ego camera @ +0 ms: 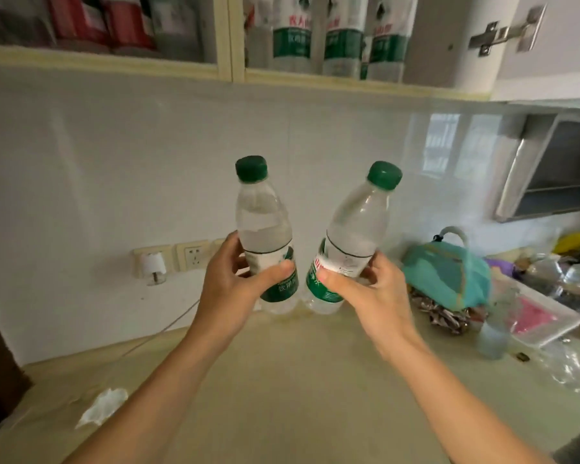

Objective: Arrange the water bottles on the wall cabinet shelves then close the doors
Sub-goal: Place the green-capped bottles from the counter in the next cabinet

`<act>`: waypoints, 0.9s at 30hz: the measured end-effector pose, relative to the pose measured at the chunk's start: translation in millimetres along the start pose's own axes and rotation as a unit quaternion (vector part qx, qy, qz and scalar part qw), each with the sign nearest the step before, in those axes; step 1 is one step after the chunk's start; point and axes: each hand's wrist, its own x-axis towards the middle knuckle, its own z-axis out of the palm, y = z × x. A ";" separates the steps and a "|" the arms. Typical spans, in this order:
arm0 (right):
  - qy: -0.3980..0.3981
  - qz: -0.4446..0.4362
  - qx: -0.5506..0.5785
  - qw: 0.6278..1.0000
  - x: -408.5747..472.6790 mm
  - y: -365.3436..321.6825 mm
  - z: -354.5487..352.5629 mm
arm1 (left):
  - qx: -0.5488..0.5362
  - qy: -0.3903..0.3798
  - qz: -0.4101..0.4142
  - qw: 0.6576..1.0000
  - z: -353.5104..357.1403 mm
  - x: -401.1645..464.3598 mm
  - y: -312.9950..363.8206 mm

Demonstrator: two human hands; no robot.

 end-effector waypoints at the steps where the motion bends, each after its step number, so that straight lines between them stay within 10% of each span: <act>1: 0.005 -0.013 0.005 1.000 10.9 -13.1 -9.7 | -0.004 0.007 0.013 1.000 8.8 9.8 15.9; 17: 0.052 -0.173 0.039 0.983 218.7 -196.9 -130.2 | 0.046 0.087 0.188 0.977 113.0 180.8 232.8; 27: 0.007 -0.101 -0.004 0.995 301.0 -210.1 -129.0 | 0.127 0.124 0.093 0.980 133.6 246.3 234.5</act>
